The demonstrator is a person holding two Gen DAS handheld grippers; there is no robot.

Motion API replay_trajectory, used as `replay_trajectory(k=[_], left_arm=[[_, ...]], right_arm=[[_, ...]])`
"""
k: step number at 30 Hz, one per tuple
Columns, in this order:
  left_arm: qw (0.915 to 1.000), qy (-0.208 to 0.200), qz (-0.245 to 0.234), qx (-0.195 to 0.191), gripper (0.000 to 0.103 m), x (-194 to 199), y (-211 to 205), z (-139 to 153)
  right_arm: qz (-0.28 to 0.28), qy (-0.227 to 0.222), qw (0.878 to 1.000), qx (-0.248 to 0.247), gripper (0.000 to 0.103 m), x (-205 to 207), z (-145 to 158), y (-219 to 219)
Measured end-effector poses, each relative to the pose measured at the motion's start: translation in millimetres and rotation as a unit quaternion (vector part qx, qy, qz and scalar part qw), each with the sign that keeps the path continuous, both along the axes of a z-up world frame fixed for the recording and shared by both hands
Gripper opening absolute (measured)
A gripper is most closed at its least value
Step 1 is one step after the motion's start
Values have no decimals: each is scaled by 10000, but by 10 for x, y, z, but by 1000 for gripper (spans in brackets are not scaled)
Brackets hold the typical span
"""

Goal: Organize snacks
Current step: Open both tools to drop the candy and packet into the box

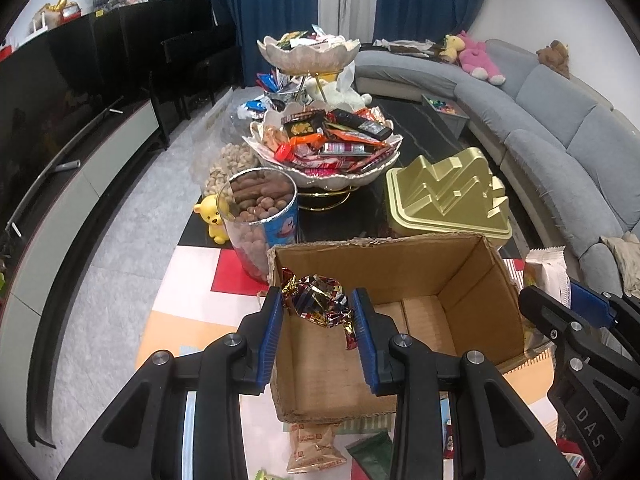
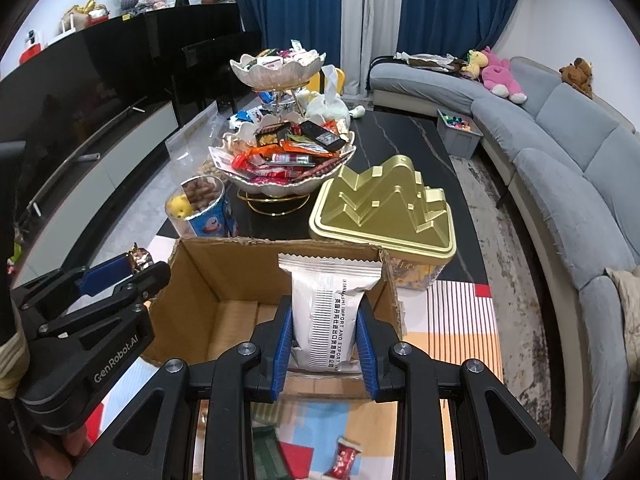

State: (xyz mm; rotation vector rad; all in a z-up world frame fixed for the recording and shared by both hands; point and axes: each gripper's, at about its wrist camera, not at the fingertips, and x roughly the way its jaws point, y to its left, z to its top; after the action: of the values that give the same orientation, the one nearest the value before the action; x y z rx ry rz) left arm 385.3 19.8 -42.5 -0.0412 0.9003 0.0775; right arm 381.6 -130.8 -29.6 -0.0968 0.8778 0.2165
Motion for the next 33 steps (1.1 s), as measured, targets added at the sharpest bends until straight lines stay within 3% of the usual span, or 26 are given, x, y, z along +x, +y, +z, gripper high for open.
replay_trajectory(k=[5, 8, 13, 16, 22, 33], left_arm=[[10000, 40, -10, -55, 39, 10, 9, -28], [10000, 29, 14, -77, 48, -1, 14, -19], [10000, 25, 86, -2, 64, -22, 36, 3], [9999, 10, 138, 18, 72, -45, 49, 30], [9997, -109, 187, 84, 82, -117, 67, 130], [9994, -252, 201, 92, 84, -304, 84, 309]], right_arm=[[28, 48, 10000, 4, 31, 47, -37, 11], [55, 17, 10000, 22, 33, 45, -27, 4], [-50, -113, 9999, -22, 60, 22, 29, -26], [-98, -140, 9999, -20, 65, 15, 61, -48], [-152, -181, 9997, 17, 66, -30, 119, -90], [-262, -331, 9991, 100, 66, -213, 296, -215]])
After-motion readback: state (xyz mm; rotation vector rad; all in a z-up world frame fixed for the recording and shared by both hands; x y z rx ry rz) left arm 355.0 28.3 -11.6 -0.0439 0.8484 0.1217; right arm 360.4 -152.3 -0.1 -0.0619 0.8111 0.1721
